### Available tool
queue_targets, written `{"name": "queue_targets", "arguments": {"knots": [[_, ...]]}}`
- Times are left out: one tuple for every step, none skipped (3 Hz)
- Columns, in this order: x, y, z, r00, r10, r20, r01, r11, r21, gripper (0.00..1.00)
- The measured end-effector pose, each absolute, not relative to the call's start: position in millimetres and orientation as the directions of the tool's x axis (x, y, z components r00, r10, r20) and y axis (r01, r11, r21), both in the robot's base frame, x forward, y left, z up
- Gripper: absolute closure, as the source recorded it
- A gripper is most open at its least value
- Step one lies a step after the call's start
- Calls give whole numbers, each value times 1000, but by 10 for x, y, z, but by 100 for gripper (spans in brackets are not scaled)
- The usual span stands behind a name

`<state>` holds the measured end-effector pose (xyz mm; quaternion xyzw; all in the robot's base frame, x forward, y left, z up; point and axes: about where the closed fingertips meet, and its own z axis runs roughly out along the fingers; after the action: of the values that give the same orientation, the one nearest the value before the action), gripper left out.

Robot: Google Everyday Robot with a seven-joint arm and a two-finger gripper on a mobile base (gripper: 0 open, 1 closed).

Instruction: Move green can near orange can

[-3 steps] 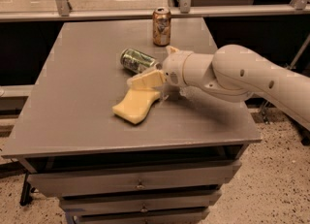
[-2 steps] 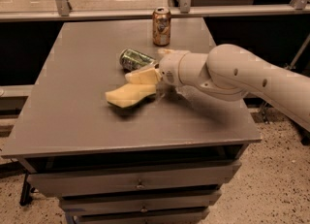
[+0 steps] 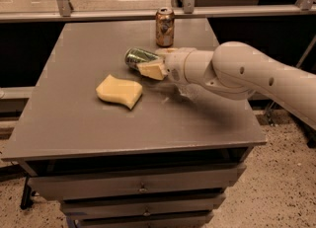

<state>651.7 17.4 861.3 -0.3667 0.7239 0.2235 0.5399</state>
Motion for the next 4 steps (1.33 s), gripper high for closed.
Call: {"name": "queue_targets", "arguments": {"knots": [[6557,55,8741,-128,-302,-945,-760,642,-102,88],[6622,-187,8908,-104,-323,-941,-732,665,-147,100],[6726,-428,8977,-86,-342,-936,-704,685,-186,100],[6850,-616,8950,-74,-345,-936,-692,694,-201,100]]}}
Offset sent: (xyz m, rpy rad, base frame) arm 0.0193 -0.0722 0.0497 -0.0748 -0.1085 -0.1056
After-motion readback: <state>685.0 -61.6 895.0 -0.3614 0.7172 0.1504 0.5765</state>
